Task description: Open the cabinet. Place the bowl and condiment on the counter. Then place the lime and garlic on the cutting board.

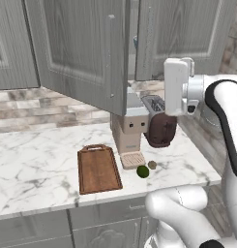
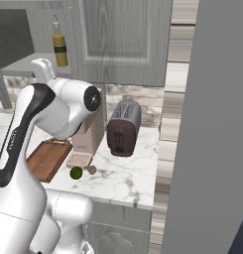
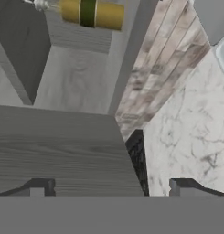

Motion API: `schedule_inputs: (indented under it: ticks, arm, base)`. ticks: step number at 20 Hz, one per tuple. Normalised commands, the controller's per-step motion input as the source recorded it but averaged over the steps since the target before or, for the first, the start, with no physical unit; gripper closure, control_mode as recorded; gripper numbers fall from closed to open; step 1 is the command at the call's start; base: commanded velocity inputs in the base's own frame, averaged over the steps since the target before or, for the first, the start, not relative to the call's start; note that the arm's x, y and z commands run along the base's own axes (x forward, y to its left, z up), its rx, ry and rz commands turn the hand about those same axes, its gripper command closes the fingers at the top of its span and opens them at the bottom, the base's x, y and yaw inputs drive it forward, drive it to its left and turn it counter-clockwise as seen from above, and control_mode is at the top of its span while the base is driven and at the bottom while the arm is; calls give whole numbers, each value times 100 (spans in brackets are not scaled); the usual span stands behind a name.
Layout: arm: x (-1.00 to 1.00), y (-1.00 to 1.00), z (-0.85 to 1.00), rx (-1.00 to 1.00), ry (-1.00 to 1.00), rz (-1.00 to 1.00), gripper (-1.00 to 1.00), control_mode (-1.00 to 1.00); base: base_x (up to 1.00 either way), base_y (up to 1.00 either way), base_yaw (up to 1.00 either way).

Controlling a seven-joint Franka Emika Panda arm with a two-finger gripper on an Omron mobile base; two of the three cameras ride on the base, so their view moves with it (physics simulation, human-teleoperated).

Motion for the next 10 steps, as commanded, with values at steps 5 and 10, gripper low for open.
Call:
schedule_inputs:
  ticks: [5,10]
  arm:
    - [7,31,0,0,0,7,-100,-100]
    - [0,31,0,0,0,6,-100,-100]
  base:
    - [0,0,0]
    - [0,0,0]
